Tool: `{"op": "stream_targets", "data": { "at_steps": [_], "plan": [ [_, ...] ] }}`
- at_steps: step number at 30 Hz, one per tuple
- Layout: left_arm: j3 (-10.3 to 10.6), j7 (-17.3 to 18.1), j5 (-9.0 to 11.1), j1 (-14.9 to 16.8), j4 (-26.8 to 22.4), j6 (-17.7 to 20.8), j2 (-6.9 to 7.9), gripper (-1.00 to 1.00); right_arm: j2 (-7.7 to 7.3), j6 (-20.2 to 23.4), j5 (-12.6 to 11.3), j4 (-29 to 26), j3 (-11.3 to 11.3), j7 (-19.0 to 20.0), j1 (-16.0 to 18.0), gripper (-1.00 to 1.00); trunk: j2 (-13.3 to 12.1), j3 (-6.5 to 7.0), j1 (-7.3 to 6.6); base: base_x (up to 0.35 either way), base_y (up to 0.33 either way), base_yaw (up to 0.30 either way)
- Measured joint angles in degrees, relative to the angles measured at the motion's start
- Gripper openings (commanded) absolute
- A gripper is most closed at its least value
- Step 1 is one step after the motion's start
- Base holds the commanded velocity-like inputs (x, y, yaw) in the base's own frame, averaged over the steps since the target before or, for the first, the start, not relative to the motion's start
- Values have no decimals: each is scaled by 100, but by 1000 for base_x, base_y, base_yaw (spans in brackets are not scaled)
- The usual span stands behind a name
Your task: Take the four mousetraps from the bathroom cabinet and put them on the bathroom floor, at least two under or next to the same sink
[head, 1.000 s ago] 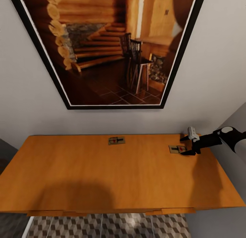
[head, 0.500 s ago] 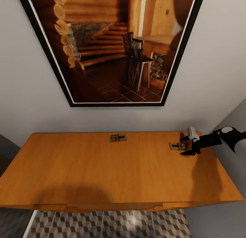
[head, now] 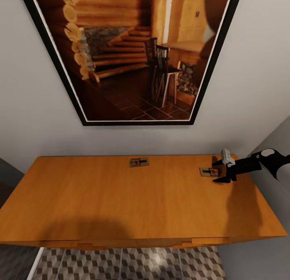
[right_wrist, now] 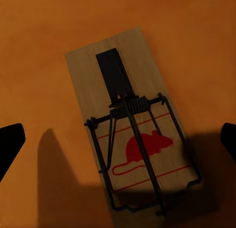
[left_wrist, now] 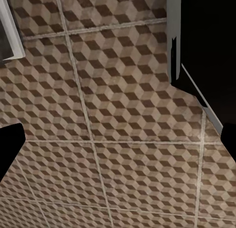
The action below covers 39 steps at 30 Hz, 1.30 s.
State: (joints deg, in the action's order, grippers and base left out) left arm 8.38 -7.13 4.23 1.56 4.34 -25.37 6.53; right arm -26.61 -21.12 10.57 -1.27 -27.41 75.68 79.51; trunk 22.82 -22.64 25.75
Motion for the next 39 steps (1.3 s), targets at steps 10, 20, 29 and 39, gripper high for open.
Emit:
{"op": "stream_targets", "data": {
  "at_steps": [10,20,29,39],
  "plan": [
    [0,0,0,0,0,0,0,100,0,6,0,0,0,0,0,100,0,-1,0,0,0,0],
    [-1,0,0,0,-1,0,0,100,1,15,8,-3,70,4,2,100,1,-45,-1,0,0,0],
    [-1,0,0,0,-1,1,0,100,1,20,4,-5,116,4,4,100,2,-58,-1,0,0,0],
    [-1,0,0,0,-1,1,0,100,1,11,4,-5,115,0,4,100,2,-59,-1,0,0,0]
  ]
}}
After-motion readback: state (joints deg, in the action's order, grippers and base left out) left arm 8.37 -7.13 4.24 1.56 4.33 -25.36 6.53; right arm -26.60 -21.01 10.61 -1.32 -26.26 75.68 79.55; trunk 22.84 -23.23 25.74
